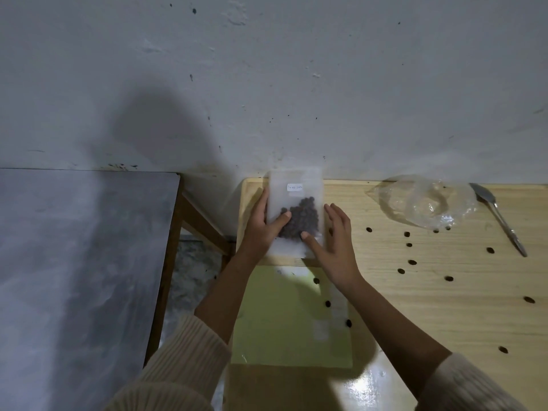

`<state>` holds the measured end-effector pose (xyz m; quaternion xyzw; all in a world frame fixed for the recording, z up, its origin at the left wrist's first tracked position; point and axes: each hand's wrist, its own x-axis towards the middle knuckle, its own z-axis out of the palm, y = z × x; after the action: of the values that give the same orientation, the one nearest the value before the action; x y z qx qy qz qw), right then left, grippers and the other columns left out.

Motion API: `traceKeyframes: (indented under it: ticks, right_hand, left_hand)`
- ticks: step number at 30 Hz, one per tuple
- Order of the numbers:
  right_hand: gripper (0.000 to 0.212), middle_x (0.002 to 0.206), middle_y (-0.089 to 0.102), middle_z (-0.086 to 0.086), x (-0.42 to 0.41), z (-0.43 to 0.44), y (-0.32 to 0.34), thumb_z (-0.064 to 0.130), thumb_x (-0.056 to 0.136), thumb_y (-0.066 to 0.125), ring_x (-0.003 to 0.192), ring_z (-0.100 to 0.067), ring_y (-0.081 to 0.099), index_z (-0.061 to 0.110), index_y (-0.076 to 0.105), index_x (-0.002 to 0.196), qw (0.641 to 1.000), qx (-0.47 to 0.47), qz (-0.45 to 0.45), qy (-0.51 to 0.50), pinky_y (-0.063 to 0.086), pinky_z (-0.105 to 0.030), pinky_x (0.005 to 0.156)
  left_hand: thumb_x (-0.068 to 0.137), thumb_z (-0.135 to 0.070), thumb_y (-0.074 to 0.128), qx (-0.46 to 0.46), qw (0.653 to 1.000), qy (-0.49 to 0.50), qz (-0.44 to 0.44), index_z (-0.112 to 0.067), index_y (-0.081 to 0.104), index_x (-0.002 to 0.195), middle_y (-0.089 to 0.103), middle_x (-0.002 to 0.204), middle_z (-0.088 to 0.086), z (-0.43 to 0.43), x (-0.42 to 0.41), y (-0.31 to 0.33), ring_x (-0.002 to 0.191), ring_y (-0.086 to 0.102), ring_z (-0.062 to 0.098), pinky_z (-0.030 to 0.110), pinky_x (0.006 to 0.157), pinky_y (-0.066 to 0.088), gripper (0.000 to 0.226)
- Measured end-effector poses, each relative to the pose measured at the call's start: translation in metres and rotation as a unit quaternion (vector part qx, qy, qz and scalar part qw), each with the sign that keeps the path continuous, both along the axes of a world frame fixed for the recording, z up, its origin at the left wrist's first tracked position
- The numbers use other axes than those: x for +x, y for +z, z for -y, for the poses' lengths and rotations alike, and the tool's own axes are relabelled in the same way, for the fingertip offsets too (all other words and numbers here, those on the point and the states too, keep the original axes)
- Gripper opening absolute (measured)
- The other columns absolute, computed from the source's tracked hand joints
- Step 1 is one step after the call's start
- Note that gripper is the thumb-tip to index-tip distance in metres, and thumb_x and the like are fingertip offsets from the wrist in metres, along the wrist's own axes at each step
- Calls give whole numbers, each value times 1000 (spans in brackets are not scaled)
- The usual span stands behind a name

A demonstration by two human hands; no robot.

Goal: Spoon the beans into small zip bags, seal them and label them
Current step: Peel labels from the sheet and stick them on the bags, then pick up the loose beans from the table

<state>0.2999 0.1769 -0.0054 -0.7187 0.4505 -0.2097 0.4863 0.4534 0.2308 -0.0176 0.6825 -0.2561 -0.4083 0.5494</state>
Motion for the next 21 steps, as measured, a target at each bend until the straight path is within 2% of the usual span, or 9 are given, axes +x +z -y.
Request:
traceKeyframes:
  ticks: [4, 6, 9, 13, 16, 18, 20, 21]
  right_hand:
    - [69, 142, 30, -2, 0, -4, -1, 27, 85, 66, 134, -12, 30, 13, 31, 142, 1000, 11, -1, 2, 27, -25, 110]
    - [68, 142, 32, -2, 2, -3, 1, 27, 86, 65, 133, -13, 32, 12, 30, 142, 1000, 17, -5, 5, 29, -28, 111]
    - [66, 143, 33, -5, 2, 0, 5, 27, 88, 63, 132, -15, 33, 10, 30, 143, 1000, 15, -25, 9, 31, -32, 111]
    - [56, 140, 38, -8, -8, 1, 14, 24, 90, 60, 129, -19, 38, 8, 37, 139, 998, 0, -51, 25, 35, -36, 109]
    - [48, 134, 43, -10, -23, -4, 16, 19, 90, 59, 123, -20, 43, 7, 43, 133, 998, -19, -52, 43, 39, -38, 104]
    - [40, 125, 47, -9, -35, -9, 17, 12, 89, 59, 117, -20, 47, 7, 48, 127, 997, -26, -51, 44, 44, -37, 99]
    - [29, 112, 50, -5, -48, -16, 16, 6, 87, 58, 107, -21, 52, 8, 54, 116, 997, -33, -51, 36, 49, -38, 90]
    - [24, 107, 52, -4, -55, -20, 14, 4, 86, 57, 102, -21, 54, 8, 56, 110, 997, -36, -57, 38, 50, -38, 86]
  left_hand:
    - [90, -7, 59, 12, 1000, 7, 8, -31, 28, 137, 49, 116, -22, 2, -1, 0, 106, 52, -3, 24, 90, 48, 61]
    - [90, -9, 60, 21, 999, 3, 32, -27, 30, 140, 49, 116, -19, 3, -2, 4, 107, 52, 2, 27, 93, 47, 61]
    - [90, -14, 61, 55, 993, -10, 100, -17, 33, 142, 45, 122, -11, 3, -1, 11, 113, 47, 8, 25, 95, 44, 60]
    - [90, -26, 61, 116, 973, -30, 196, -13, 31, 144, 35, 145, 7, -6, -3, 17, 135, 32, 22, 40, 111, 31, 63]
    - [91, -26, 59, 144, 960, -25, 240, -7, 34, 142, 29, 150, 11, -18, -15, 30, 140, 24, 24, 34, 114, 23, 60]
    - [90, -23, 61, 125, 946, -6, 301, -2, 45, 133, 39, 142, 17, -34, -27, 35, 134, 33, 30, 38, 111, 28, 50]
    - [86, -20, 62, 101, 926, 37, 361, 1, 53, 120, 51, 125, 20, -55, -46, 32, 118, 47, 36, 45, 99, 42, 40]
    - [85, -20, 60, 102, 921, 63, 371, 1, 55, 116, 52, 120, 19, -67, -56, 29, 112, 50, 35, 44, 93, 47, 37]
